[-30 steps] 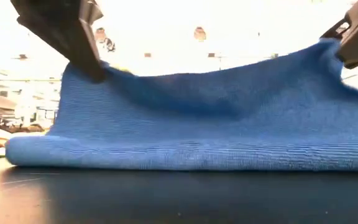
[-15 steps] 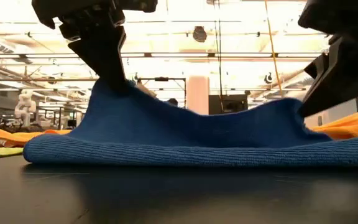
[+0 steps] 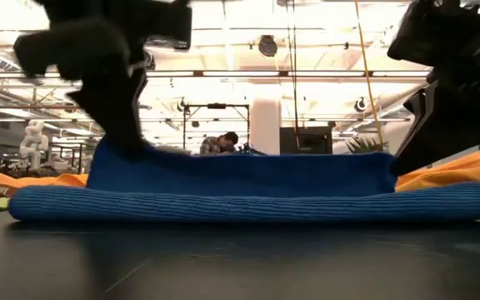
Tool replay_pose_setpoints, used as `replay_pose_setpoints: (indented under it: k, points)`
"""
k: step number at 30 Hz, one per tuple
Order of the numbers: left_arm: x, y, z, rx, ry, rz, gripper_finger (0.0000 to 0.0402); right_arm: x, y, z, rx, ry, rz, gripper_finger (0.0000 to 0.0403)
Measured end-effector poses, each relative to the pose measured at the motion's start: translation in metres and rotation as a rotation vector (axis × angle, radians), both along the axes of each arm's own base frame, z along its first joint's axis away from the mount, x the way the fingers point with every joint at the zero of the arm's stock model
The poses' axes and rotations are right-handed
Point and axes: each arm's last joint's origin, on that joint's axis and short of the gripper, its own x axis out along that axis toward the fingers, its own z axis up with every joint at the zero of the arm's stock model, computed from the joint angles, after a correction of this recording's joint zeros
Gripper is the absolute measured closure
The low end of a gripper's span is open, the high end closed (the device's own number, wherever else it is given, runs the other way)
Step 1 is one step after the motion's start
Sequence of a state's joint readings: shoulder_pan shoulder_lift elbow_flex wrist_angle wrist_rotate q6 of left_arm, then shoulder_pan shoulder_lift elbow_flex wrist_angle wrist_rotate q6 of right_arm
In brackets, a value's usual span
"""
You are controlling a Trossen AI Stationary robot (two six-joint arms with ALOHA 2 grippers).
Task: Fold microfiber towels
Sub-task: Fold the blue microfiber cloth
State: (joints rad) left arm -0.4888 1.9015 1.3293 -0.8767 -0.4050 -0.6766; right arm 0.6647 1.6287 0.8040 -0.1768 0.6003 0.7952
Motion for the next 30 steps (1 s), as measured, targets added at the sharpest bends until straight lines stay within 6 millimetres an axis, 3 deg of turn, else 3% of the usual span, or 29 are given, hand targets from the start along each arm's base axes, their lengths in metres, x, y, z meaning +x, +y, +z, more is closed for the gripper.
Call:
replay_pose_setpoints:
  k: [6, 15, 30]
  points:
    - [-0.005, 0.007, -0.013, 0.029, 0.024, 0.016, 0.0386, 0.003, -0.004, 0.000, -0.002, 0.001, -0.016, 0.0403]
    - [-0.003, 0.011, -0.013, 0.017, 0.020, 0.031, 0.0365, 0.008, -0.013, 0.000, -0.020, 0.006, -0.033, 0.0398]
    - [-0.005, 0.013, -0.011, 0.003, 0.071, 0.030, 0.0348, 0.012, -0.018, 0.001, -0.054, 0.016, -0.016, 0.0302]
